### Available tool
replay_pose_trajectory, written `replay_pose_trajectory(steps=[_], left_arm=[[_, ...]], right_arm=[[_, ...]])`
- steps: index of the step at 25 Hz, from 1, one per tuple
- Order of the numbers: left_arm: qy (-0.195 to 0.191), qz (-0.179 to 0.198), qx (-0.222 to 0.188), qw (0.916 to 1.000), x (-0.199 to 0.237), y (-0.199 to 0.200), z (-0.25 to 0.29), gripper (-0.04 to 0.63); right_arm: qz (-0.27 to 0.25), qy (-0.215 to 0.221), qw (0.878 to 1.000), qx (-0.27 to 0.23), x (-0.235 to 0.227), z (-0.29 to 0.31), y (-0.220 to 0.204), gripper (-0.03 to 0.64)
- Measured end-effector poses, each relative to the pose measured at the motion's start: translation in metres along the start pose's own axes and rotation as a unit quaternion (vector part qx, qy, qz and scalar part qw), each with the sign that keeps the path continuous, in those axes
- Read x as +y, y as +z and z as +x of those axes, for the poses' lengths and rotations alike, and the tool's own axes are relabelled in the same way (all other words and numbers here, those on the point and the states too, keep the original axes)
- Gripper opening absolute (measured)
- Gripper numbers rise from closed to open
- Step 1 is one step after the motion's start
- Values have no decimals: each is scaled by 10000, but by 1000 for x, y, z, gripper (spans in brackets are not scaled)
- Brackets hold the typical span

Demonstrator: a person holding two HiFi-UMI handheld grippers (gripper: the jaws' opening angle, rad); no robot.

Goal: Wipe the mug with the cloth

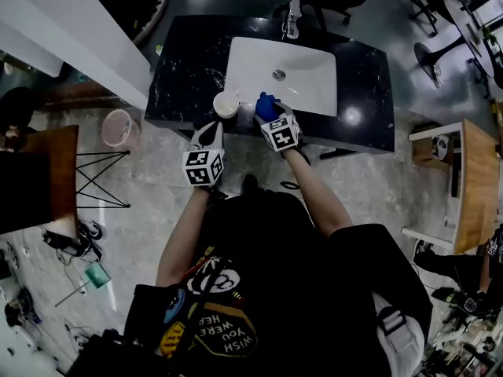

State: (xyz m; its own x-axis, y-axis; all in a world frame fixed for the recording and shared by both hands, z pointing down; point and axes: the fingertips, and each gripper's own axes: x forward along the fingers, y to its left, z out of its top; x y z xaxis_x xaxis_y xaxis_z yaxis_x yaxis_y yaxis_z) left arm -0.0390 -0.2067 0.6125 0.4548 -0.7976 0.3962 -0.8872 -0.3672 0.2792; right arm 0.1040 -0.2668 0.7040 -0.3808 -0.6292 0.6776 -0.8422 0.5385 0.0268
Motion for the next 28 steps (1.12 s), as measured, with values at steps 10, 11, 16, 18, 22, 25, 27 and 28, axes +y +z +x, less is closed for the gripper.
replay_pose_trajectory(steps=[10,11,16,18,22,25,27,28], left_arm=[[569,90,128,9983,43,17,23,5],[821,137,222,9963,53,17,28,5],[767,14,174,9969,65,24,53,5],[535,-101,154,9984,59,22,58,3],[566,-384,207,9974,62,14,58,3],[579,-376,208,9974,61,11,55,3],[580,-369,184,9975,59,13,54,3],[578,-368,174,9975,59,14,53,3]], right_arm=[[290,491,9934,-996,26,-31,44,140],[293,502,9923,-1094,24,-31,53,141],[-204,749,9938,-795,37,-6,65,144],[-542,1027,9909,-685,60,-9,52,144],[-1078,1662,9780,-650,110,-33,21,144],[-1220,1767,9746,-633,115,-45,8,144],[-896,1424,9829,-745,87,-45,18,144],[-705,1208,9868,-822,68,-43,29,144]])
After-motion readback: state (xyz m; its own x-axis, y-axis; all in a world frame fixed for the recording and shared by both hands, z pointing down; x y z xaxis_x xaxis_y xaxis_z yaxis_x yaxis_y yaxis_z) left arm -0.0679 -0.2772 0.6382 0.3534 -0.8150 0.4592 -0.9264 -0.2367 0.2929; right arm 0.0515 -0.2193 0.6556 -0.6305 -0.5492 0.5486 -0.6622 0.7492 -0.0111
